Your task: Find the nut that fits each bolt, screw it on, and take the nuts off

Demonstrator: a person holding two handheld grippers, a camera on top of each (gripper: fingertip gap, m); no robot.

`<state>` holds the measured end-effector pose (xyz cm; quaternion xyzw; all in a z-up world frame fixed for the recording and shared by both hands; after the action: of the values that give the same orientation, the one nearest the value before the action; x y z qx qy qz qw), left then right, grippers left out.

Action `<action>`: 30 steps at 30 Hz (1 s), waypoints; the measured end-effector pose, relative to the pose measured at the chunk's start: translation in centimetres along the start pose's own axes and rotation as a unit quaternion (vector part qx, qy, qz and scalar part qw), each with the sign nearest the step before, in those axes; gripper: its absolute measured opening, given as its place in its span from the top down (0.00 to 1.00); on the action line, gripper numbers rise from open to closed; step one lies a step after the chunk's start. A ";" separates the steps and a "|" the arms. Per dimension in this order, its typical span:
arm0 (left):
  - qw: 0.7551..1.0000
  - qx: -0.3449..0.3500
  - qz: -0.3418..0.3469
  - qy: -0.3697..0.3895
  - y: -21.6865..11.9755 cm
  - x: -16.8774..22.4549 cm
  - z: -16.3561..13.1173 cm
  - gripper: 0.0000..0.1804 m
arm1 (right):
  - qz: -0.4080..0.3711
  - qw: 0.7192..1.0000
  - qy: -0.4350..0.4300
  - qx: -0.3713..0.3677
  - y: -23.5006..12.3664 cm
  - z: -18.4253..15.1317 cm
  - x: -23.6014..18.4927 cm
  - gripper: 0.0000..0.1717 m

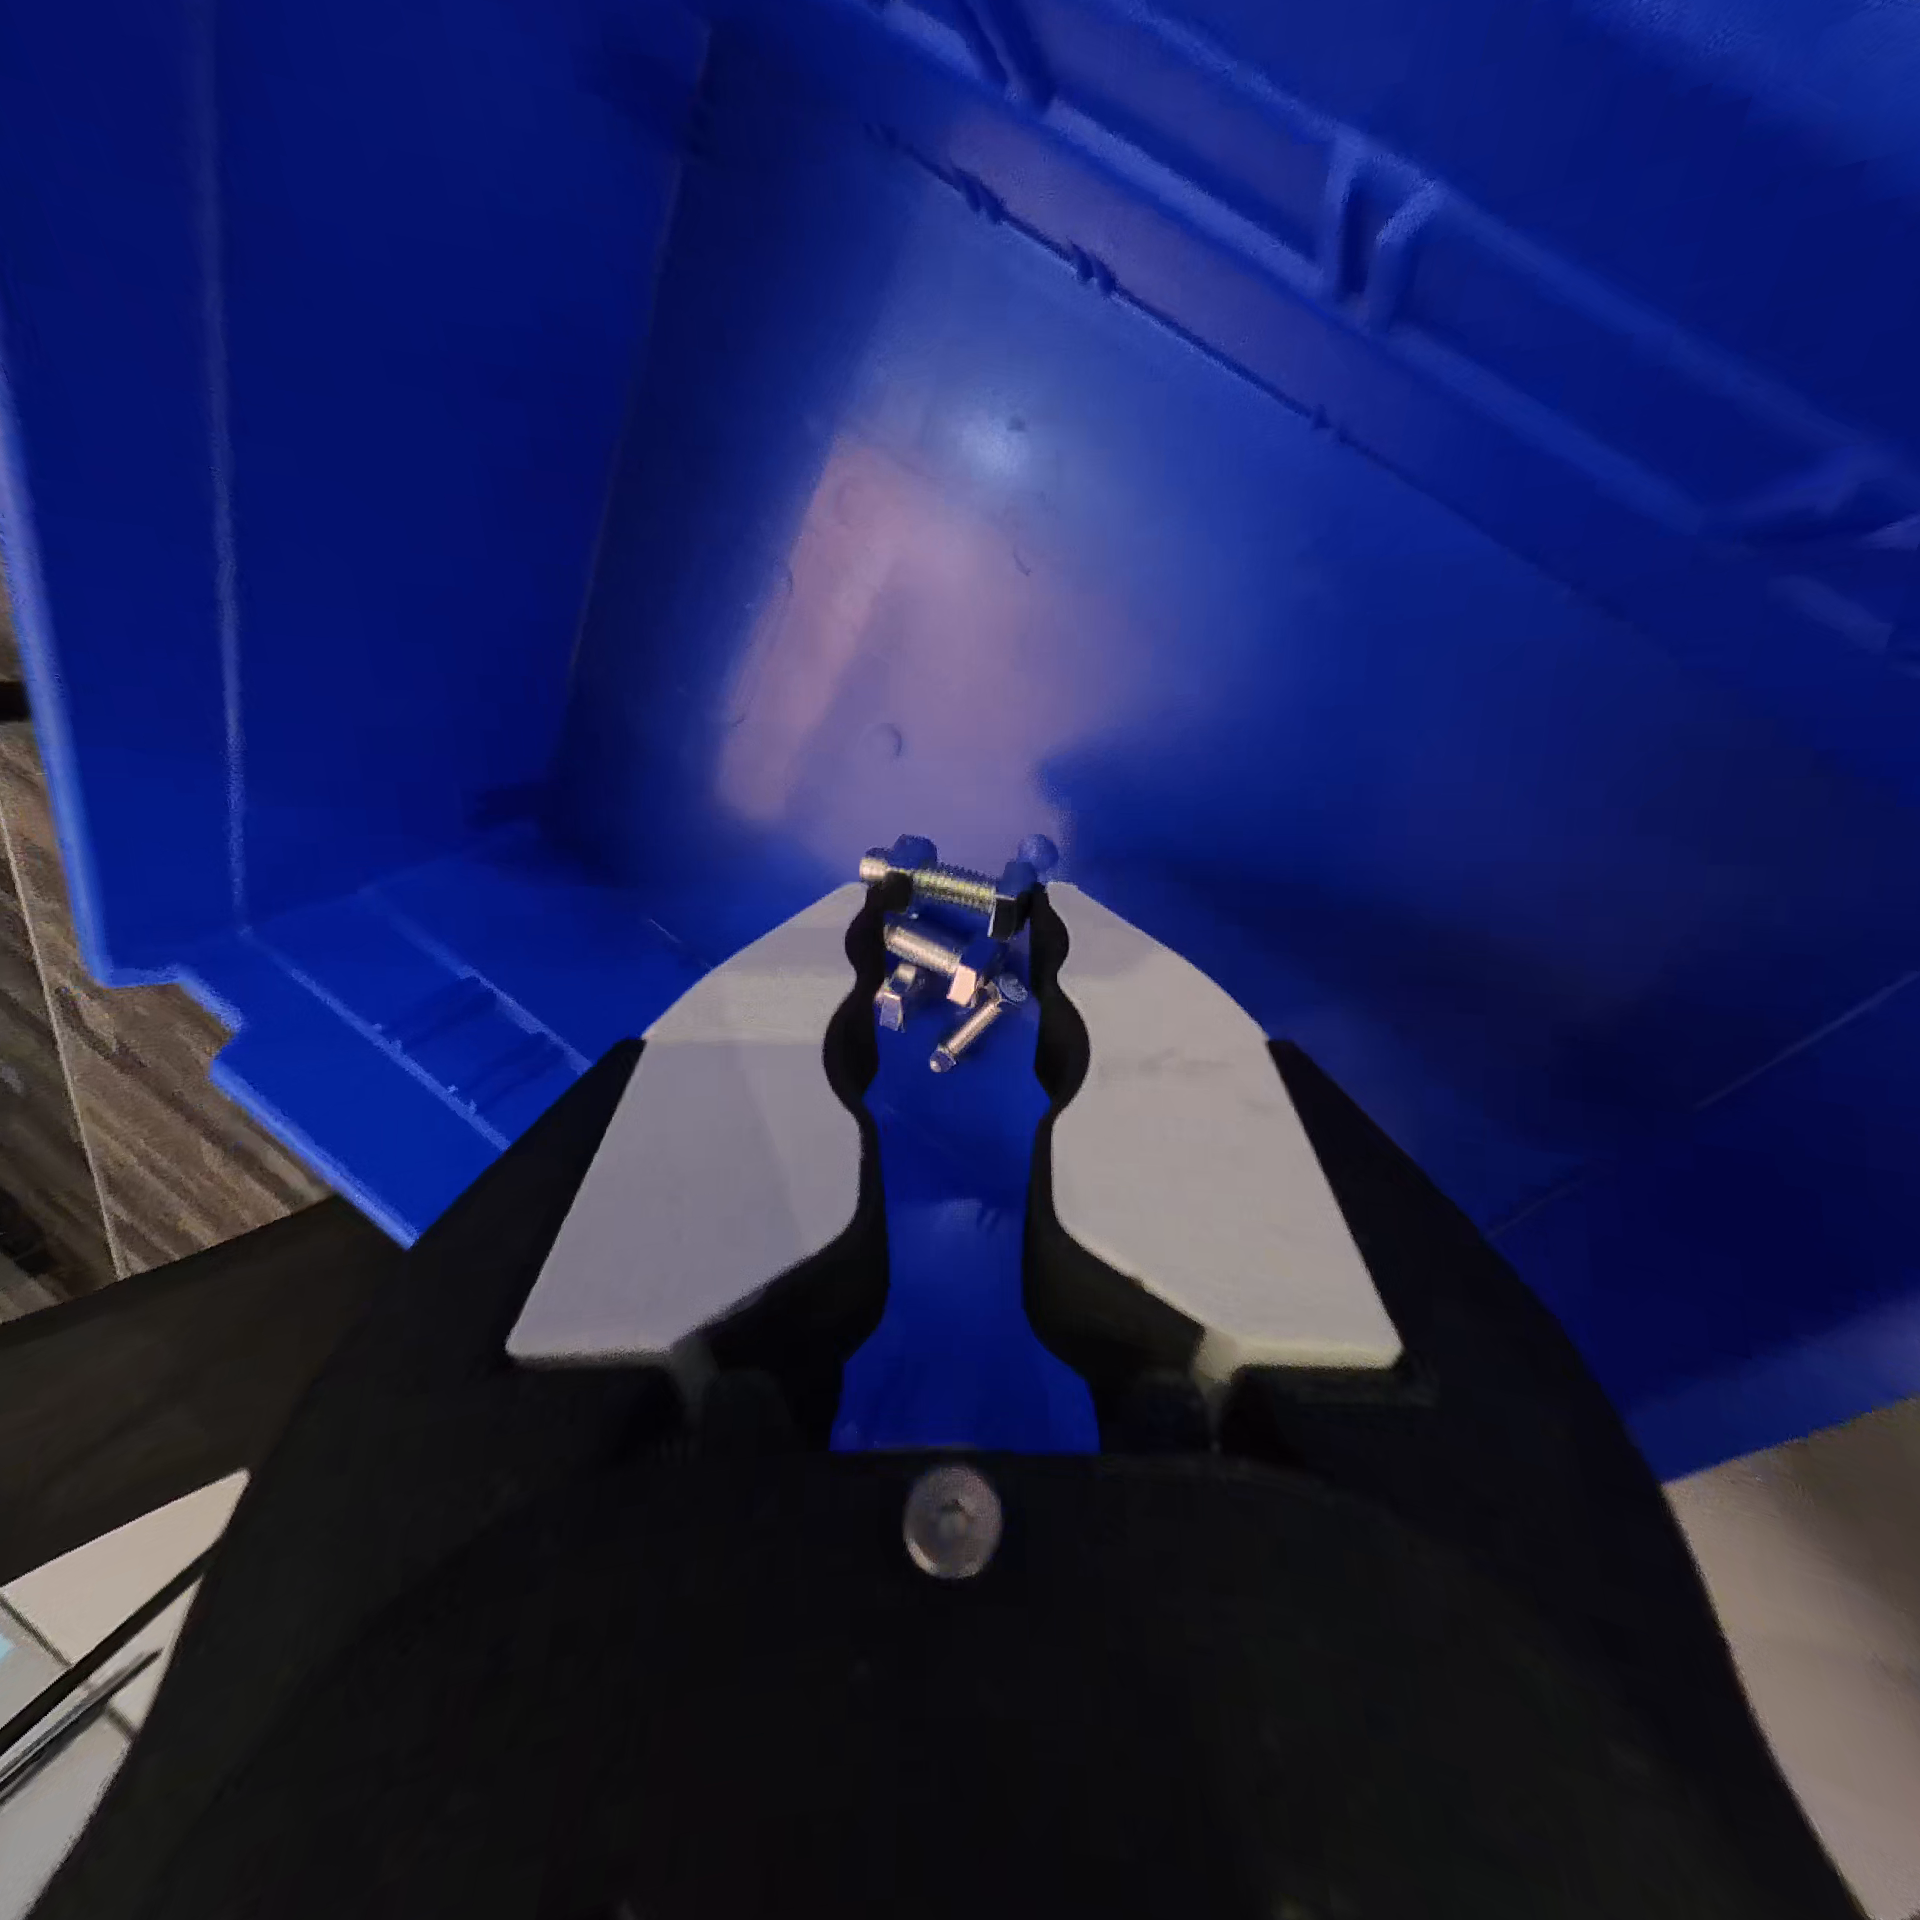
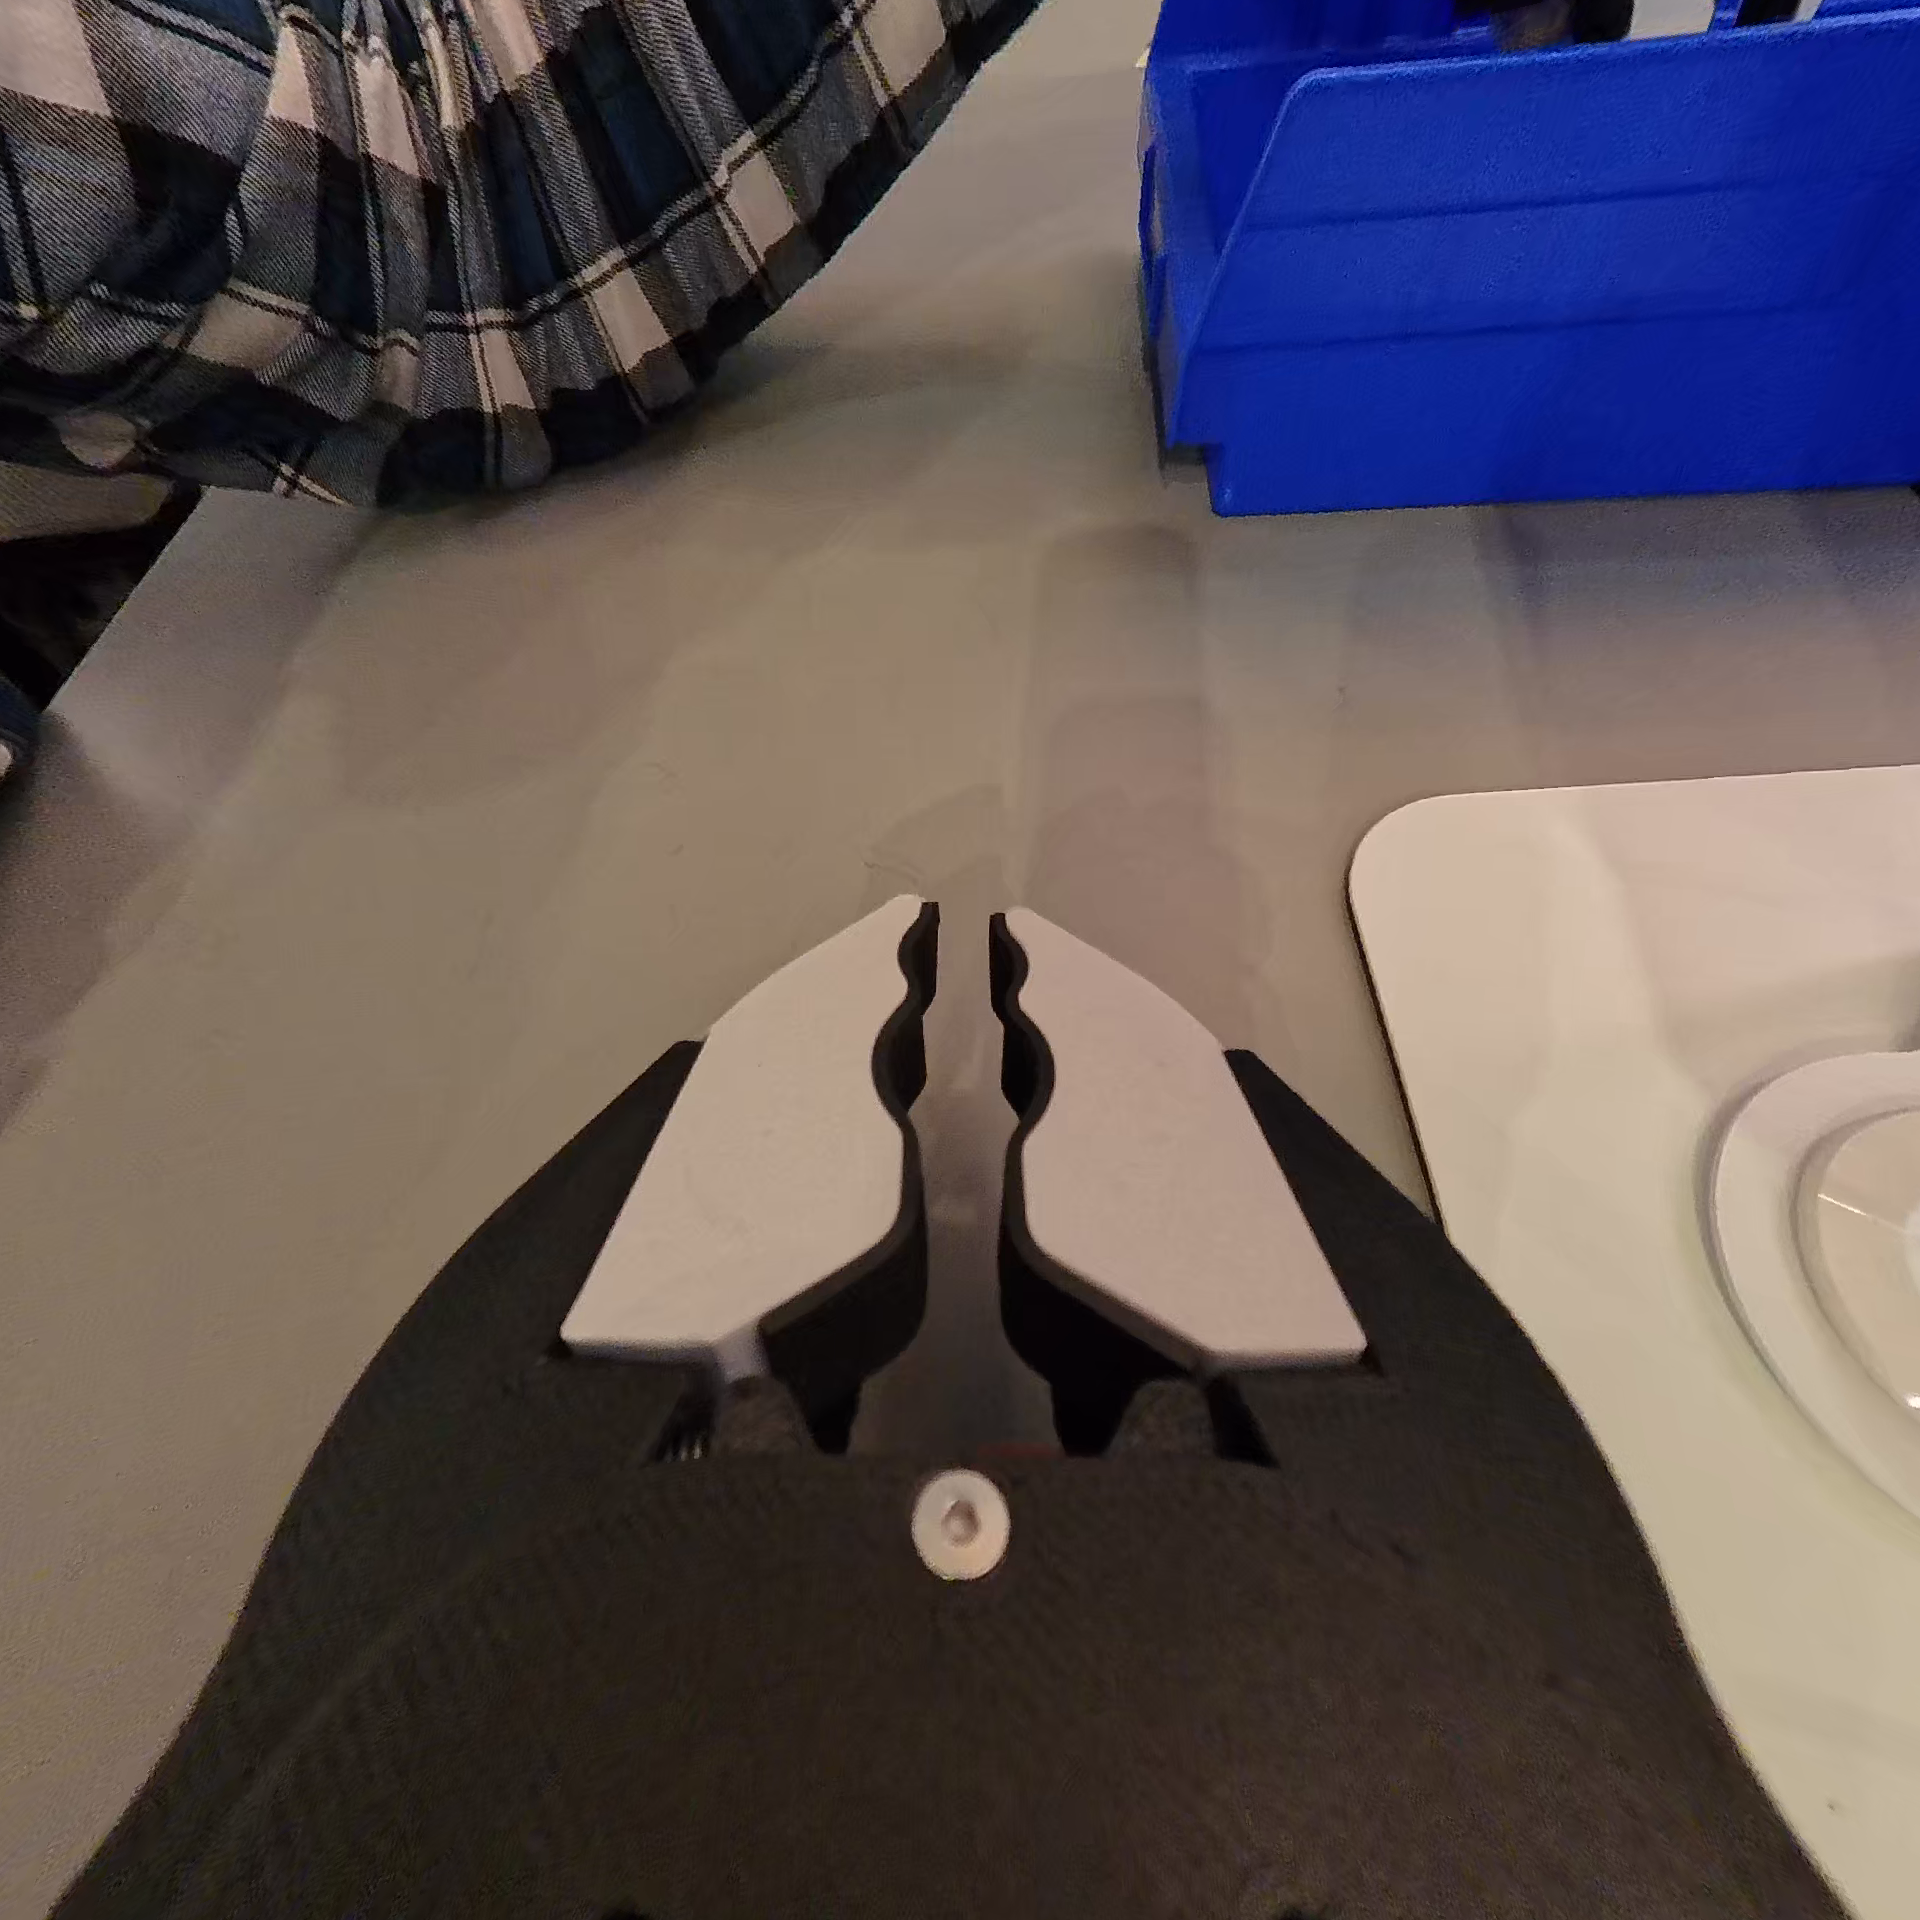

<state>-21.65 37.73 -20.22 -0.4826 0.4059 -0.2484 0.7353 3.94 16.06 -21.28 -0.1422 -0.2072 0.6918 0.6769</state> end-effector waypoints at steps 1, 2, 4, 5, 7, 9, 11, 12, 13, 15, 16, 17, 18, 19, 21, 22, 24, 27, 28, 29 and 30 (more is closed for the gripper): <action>1.000 0.012 0.001 -0.002 -0.4 0.0 0.2 0.85 | 0.000 1.000 0.000 0.000 0.0 0.0 0.0 0.95; 1.000 0.021 0.002 -0.004 -0.8 0.1 0.2 0.85 | -0.001 1.000 0.000 0.001 0.0 0.0 0.0 0.95; 0.999 0.044 0.011 -0.009 -2.0 0.2 0.3 0.85 | -0.003 1.000 -0.002 0.002 0.0 0.0 0.0 0.95; 0.998 0.060 0.011 -0.014 -2.7 0.3 0.4 0.85 | -0.004 1.000 -0.003 0.002 -0.1 0.1 0.0 0.95; 0.995 0.093 0.020 -0.021 -4.2 0.7 0.5 0.85 | -0.008 1.000 -0.006 0.004 -0.1 0.1 0.0 0.94; 0.992 0.118 0.037 -0.031 -5.7 0.8 0.3 0.85 | -0.012 1.000 -0.008 0.007 -0.2 0.2 0.0 0.94; 0.985 0.157 0.056 -0.048 -7.3 1.2 0.3 0.85 | -0.020 1.000 -0.011 0.015 -0.4 0.3 0.1 0.93; 0.980 0.180 0.070 -0.053 -8.1 1.5 0.3 0.85 | -0.027 0.999 -0.011 0.022 -0.5 0.4 0.2 0.93; 0.975 0.202 0.078 -0.056 -8.8 2.1 0.4 0.85 | -0.033 0.999 -0.010 0.031 -0.7 0.6 0.3 0.94; 0.967 0.238 0.082 -0.047 -9.9 4.0 0.4 0.85 | -0.042 0.997 -0.003 0.067 -1.2 1.3 0.5 0.94; 0.962 0.255 0.088 -0.049 -10.5 5.0 0.5 0.85 | -0.044 0.994 0.003 0.100 -1.5 2.0 0.6 0.96; 0.956 0.274 0.090 -0.048 -11.1 6.1 0.6 0.86 | -0.043 0.989 0.009 0.145 -1.9 2.9 0.5 0.97; 0.950 0.294 0.097 -0.049 -11.7 7.2 0.7 0.86 | -0.038 0.981 0.020 0.189 -2.3 3.8 0.4 0.97; 0.941 0.319 0.100 -0.051 -12.2 8.4 0.8 0.86 | -0.032 0.975 0.040 0.217 -2.2 4.4 0.4 0.96; 0.926 0.363 0.091 -0.046 -12.9 11.3 0.8 0.86 | -0.021 0.965 0.071 0.251 -1.7 5.3 0.4 0.93; 0.918 0.384 0.087 -0.048 -13.1 12.7 0.8 0.86 | -0.014 0.961 0.080 0.264 -1.3 5.7 0.3 0.92; 0.904 0.418 0.073 -0.052 -13.5 15.2 0.7 0.86 | -0.003 0.954 0.102 0.281 -0.3 6.5 0.4 0.89; 0.880 0.469 0.066 -0.042 -14.7 18.0 0.6 0.86 | 0.002 0.946 0.122 0.300 1.0 7.4 0.6 0.87; 0.870 0.488 0.065 -0.030 -15.3 18.8 0.6 0.86 | 0.003 0.943 0.131 0.306 1.4 7.6 0.9 0.86; 0.866 0.495 0.072 -0.022 -15.6 19.3 0.6 0.86 | 0.004 0.939 0.142 0.314 1.7 7.8 1.2 0.86; 0.862 0.499 0.084 -0.014 -15.9 19.7 0.5 0.86 | 0.005 0.934 0.154 0.322 1.9 7.9 1.6 0.85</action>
<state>-10.01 16.56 -12.63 -0.0186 0.2564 -0.3484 0.9014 -1.55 16.91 -15.16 -0.0225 0.1337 0.6944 0.7067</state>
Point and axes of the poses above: each gripper's, where its closed fingertips meet, y out along the fingers, z out of its top, x = y × z across the jaws, the point moved 3 cm from there along -y, back along the fingers, and after that the axes turned 11 degrees about -y, right-handed, at the moved point
